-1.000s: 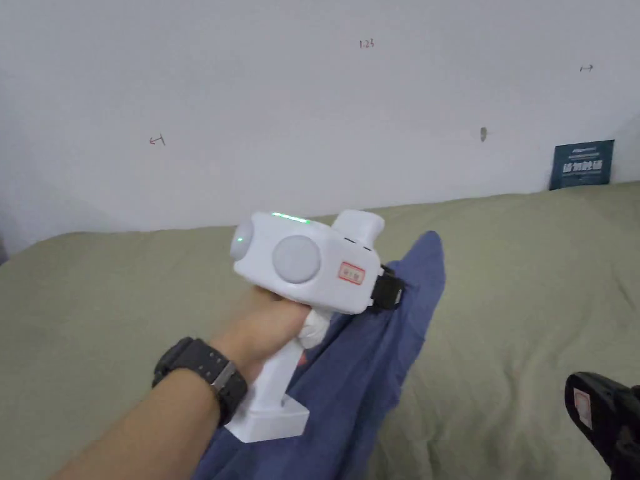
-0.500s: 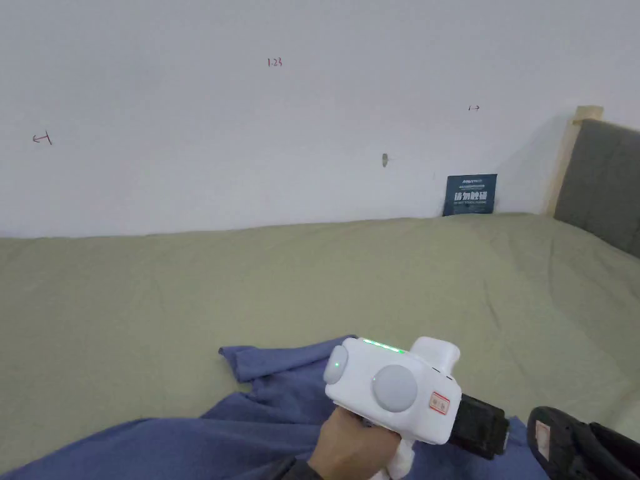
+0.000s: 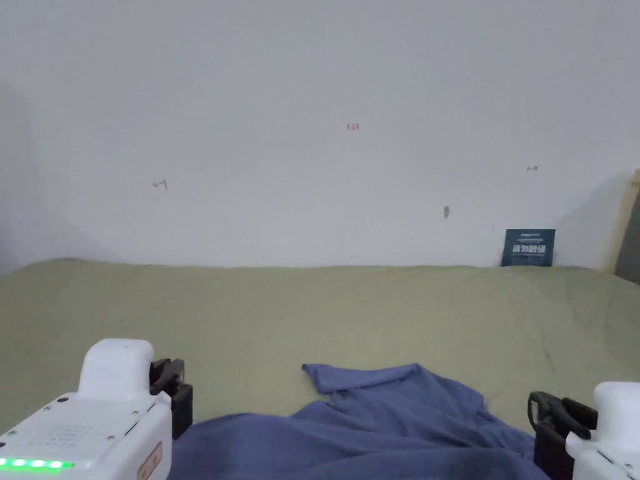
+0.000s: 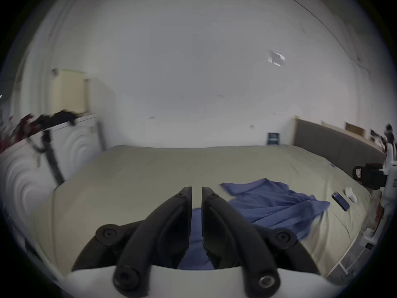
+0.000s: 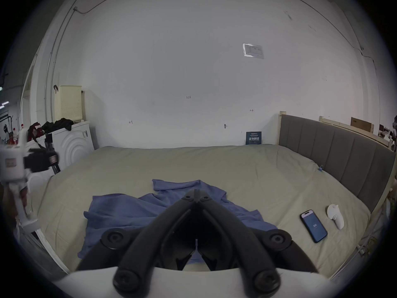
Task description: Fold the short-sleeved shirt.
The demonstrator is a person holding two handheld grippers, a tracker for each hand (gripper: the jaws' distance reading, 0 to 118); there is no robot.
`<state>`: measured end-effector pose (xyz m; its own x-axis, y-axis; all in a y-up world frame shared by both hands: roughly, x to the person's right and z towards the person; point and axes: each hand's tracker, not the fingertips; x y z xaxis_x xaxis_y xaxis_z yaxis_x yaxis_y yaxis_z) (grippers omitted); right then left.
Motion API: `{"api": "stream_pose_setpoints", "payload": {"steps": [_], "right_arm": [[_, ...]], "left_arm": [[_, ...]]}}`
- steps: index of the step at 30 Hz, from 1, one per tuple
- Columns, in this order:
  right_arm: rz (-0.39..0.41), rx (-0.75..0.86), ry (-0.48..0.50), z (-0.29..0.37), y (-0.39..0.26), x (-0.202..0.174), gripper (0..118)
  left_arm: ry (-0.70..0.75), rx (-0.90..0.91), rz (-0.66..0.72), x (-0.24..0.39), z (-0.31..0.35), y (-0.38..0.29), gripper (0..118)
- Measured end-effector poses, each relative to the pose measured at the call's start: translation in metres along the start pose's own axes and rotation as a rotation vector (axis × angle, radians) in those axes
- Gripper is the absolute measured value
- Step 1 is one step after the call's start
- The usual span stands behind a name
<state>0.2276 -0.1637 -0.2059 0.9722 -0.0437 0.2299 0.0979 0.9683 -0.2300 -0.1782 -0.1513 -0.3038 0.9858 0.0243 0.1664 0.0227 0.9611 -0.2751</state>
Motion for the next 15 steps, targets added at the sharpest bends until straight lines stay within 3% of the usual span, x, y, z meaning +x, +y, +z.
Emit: {"api": "stream_pose_setpoints", "payload": {"steps": [3,7,13,14,15], "right_arm": [[-0.018,-0.011,0.020,0.008,-0.010,-0.013,1],[-0.029,-0.046,0.042,0.020,-0.028,-0.026,1],[-0.018,-0.066,0.056,0.015,-0.026,-0.029,1],[-0.019,-0.068,0.057,0.013,-0.023,-0.027,1],[-0.024,-0.070,0.060,0.009,-0.020,-0.024,1]], "left_arm": [[0.105,-0.006,0.053,-0.024,0.042,-0.022,6],[0.084,-0.073,0.058,-0.034,0.068,-0.041,0],[0.082,-0.123,0.035,-0.039,0.040,-0.041,0],[0.104,-0.122,0.004,-0.040,0.030,-0.038,20],[0.120,-0.131,-0.029,-0.041,0.016,-0.033,57]]}}
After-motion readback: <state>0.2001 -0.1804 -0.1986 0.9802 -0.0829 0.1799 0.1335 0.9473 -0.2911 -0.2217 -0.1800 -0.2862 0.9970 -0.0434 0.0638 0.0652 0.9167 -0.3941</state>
